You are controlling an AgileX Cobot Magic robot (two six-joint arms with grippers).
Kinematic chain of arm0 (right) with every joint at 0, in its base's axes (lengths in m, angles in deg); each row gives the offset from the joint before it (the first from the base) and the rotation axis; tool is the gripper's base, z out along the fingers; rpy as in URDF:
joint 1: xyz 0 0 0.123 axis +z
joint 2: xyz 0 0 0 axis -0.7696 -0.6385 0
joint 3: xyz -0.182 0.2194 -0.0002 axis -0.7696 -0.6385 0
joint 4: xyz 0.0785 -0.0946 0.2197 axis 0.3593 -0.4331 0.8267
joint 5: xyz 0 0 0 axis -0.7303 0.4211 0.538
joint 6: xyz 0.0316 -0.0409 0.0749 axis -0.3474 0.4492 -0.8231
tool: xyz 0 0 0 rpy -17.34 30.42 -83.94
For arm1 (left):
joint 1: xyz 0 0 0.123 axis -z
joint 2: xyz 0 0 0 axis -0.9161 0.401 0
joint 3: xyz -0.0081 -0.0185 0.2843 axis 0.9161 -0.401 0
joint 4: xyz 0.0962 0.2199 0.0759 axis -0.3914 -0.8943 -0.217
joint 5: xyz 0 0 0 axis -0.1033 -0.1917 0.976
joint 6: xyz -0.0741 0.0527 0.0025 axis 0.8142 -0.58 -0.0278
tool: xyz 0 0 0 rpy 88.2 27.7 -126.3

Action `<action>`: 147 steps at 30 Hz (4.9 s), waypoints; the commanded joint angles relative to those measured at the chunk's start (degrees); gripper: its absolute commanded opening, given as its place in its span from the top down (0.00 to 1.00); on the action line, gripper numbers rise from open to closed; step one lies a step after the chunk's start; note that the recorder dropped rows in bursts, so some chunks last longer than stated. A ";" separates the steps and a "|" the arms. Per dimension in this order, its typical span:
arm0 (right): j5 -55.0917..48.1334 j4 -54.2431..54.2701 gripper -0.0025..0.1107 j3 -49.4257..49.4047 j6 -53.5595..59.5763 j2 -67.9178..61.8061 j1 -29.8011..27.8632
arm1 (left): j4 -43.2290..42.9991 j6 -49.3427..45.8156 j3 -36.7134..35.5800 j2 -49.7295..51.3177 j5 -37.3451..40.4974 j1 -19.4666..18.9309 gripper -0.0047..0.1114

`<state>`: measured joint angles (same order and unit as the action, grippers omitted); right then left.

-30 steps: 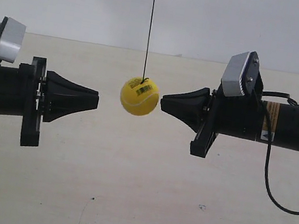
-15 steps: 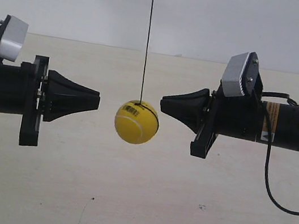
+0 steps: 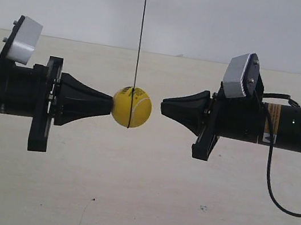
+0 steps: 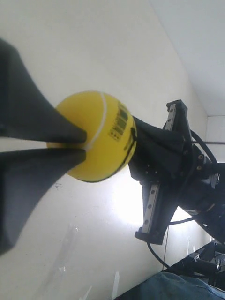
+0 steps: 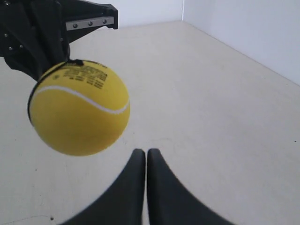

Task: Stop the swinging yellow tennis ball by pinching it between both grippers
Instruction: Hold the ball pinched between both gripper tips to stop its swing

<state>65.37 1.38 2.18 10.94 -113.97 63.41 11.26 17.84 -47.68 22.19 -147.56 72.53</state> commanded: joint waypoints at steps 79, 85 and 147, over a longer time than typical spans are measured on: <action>1.54 -3.40 0.98 0.21 -2.63 0.11 0.12 | -1.14 1.33 0.69 0.01 0.49 2.33 0.92; 1.91 -3.17 0.98 0.21 -2.53 0.11 0.12 | -1.14 1.33 0.69 0.01 0.49 2.33 0.92; 0.82 -3.30 0.98 0.21 -2.12 0.11 0.12 | -0.68 0.94 2.00 4.70 -0.51 2.33 0.92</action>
<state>66.79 -1.73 2.18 8.33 -113.97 63.41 10.40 18.66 -45.92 26.74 -147.32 74.41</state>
